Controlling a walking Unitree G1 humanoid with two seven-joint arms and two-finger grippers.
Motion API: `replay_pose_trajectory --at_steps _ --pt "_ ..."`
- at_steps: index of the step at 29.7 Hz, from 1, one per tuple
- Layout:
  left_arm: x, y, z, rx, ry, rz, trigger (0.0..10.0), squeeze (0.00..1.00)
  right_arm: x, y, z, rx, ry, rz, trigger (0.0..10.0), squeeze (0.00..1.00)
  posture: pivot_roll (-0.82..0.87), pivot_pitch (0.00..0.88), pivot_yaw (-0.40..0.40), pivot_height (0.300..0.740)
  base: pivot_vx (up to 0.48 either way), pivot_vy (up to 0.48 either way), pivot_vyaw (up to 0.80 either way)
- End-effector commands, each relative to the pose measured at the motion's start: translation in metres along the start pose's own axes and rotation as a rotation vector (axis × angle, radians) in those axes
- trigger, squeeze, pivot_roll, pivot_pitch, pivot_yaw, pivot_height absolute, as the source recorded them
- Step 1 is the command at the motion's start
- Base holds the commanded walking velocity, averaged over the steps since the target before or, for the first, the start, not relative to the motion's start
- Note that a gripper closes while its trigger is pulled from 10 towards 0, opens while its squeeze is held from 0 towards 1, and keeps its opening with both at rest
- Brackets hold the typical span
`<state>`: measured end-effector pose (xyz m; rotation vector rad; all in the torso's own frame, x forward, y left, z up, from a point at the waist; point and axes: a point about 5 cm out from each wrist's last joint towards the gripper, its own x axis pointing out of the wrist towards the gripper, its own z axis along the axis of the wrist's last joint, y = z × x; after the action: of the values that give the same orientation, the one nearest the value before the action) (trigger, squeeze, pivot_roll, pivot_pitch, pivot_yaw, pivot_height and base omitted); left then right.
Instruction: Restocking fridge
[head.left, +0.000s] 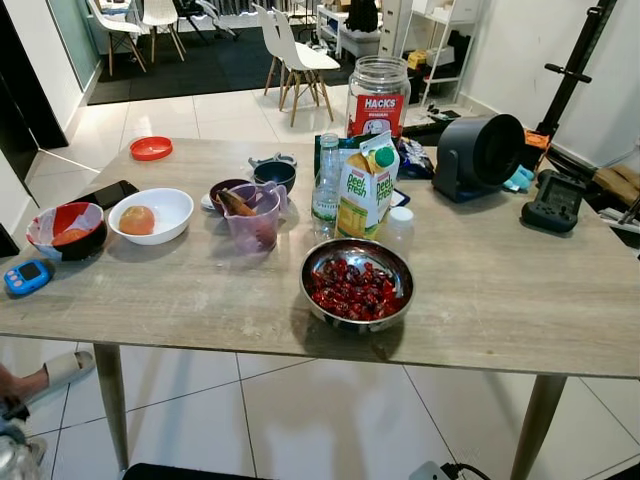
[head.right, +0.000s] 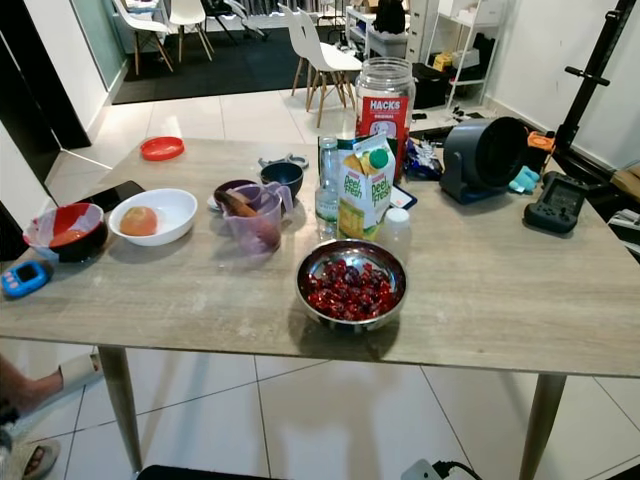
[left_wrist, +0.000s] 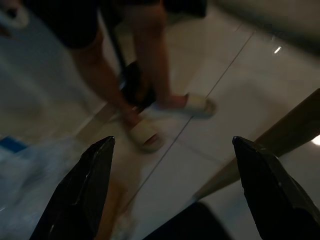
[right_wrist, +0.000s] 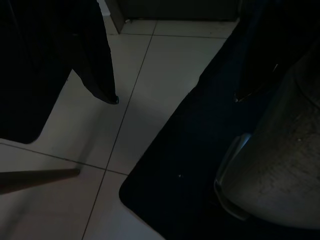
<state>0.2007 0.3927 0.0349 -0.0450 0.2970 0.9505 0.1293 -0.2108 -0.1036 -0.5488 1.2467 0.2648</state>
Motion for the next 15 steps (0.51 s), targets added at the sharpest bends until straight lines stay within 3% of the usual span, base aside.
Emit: replay_pose_trajectory --at_steps 1,11,15 --pt "0.008 0.004 0.023 -0.003 -0.085 -0.003 10.0 0.00 0.000 0.001 0.002 0.011 -0.005 0.005 10.0 0.00 0.04 0.000 0.025 0.740 0.000 0.000 0.00" --pt "0.017 -0.023 0.095 -0.039 -0.361 -0.152 10.0 0.00 0.000 0.001 0.004 0.009 -0.007 0.003 10.0 0.00 0.04 0.000 0.026 0.740 0.000 0.000 0.00" --pt "0.016 -0.029 0.105 -0.056 -0.400 -0.190 10.0 0.00 0.000 0.002 0.004 0.009 -0.008 0.005 10.0 0.00 0.04 0.000 0.026 0.740 0.000 0.000 0.00"
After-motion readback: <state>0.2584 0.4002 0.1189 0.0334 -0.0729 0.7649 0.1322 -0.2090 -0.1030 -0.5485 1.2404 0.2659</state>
